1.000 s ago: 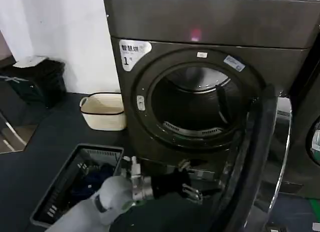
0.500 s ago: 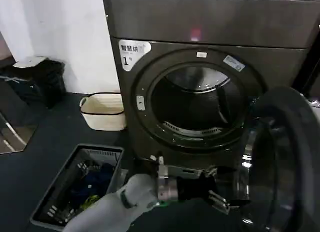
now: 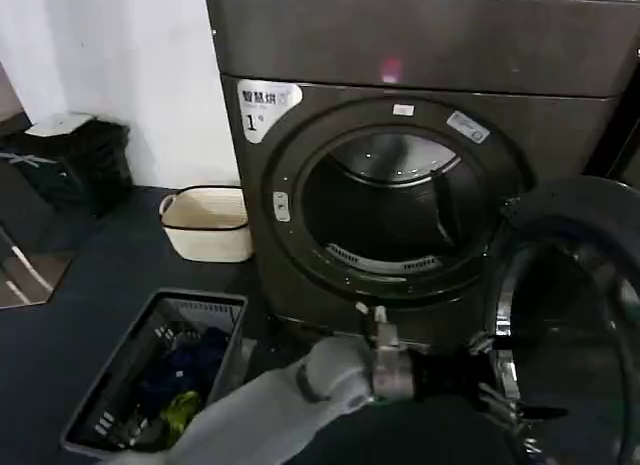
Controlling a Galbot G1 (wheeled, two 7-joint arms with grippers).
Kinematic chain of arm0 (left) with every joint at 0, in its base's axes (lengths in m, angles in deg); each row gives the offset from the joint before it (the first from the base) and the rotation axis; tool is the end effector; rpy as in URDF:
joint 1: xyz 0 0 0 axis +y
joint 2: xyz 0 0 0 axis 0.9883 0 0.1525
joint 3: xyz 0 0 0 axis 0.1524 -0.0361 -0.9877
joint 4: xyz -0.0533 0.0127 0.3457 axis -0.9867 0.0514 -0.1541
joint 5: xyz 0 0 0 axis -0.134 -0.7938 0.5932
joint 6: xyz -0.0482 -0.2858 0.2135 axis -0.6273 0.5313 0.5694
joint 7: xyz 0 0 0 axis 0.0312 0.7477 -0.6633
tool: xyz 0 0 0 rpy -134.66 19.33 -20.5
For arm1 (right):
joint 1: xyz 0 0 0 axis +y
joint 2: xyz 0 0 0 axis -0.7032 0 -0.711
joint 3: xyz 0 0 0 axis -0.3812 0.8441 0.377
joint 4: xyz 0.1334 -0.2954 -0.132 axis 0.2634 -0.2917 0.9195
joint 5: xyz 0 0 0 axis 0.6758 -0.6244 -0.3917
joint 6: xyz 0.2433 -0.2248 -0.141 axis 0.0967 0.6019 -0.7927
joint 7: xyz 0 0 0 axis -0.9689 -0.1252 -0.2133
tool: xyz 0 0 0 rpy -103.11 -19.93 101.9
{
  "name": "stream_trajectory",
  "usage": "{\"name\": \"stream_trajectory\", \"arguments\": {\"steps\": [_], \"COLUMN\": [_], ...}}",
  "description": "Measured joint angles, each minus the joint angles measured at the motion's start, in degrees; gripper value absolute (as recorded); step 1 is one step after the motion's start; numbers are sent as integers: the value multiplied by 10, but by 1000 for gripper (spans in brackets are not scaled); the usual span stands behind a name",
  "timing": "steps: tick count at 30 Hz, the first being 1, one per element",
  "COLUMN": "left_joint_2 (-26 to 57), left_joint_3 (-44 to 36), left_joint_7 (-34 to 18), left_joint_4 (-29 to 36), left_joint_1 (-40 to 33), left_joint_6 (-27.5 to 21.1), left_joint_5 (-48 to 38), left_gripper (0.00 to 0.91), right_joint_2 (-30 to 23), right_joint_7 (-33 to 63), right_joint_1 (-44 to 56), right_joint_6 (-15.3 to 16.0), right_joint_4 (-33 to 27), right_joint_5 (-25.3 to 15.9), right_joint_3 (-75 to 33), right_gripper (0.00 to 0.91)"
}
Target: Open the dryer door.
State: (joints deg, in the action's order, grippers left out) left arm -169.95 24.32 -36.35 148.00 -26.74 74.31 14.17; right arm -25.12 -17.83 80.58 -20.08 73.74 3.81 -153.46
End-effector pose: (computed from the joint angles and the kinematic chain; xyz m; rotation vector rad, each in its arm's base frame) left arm 0.3494 -0.2706 -0.2060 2.3142 2.0615 -0.1947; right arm -0.0777 -0.4720 -0.0405 1.6637 2.2875 -0.4992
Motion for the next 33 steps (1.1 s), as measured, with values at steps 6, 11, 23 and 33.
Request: {"name": "stream_trajectory", "arguments": {"steps": [6,11,23,33], "left_joint_2": [-38,-65,-102,-102], "left_joint_3": [-3,-8,-13,-14], "left_joint_7": [-6,-10,-60,-69], "left_joint_4": [-30,-60,-127,-155], "left_joint_1": [-15,-23,-45,-52], "left_joint_6": [11,22,64,74], "left_joint_5": [18,30,77,98], "left_gripper": [907,907,907,907], "right_joint_2": [9,11,13,21], "right_joint_7": [1,2,2,0], "right_joint_1": [9,14,19,27], "right_joint_6": [7,12,11,8], "right_joint_4": [-3,-3,-4,-14], "right_joint_5": [7,6,13,18], "right_joint_3": [-34,-54,-70,-79], "right_gripper": [907,907,907,907]}}
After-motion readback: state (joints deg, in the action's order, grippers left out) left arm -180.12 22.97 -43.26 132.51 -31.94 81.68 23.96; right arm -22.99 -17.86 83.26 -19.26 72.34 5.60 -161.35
